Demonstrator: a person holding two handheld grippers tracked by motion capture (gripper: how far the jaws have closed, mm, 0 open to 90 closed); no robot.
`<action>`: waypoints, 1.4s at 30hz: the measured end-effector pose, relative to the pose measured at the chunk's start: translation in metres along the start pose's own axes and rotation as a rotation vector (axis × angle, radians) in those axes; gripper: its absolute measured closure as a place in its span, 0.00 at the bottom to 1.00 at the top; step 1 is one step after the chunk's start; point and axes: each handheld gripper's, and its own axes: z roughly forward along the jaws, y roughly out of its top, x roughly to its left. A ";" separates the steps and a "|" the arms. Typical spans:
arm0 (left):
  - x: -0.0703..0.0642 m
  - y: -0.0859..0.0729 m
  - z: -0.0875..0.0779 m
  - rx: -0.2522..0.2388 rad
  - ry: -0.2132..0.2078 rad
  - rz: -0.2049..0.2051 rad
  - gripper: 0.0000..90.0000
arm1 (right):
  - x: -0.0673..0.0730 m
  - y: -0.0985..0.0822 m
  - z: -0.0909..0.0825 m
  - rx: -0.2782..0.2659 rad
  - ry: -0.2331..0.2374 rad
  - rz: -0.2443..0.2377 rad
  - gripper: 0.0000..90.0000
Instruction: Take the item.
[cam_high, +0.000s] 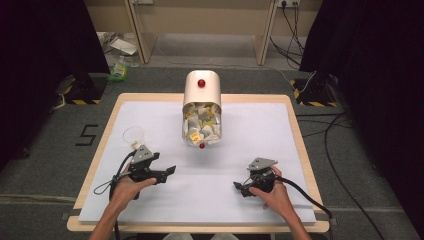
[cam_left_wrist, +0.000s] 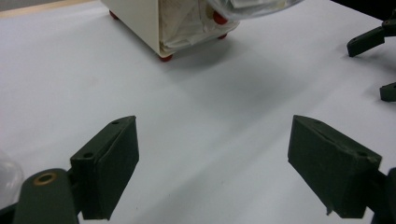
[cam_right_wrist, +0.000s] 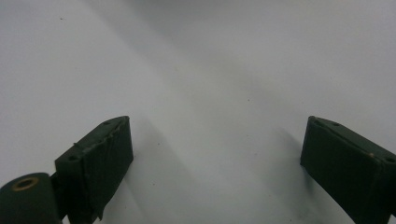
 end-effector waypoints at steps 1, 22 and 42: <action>0.000 -0.003 0.000 0.004 -0.001 0.001 0.17 | 0.000 0.000 0.000 0.000 0.000 -0.001 0.11; -0.005 -0.039 -0.005 0.078 0.014 0.012 0.18 | 0.000 0.000 0.000 0.000 0.000 -0.001 0.11; -0.010 -0.057 -0.025 0.149 0.035 0.033 0.18 | 0.000 0.000 0.000 -0.001 -0.002 -0.001 0.11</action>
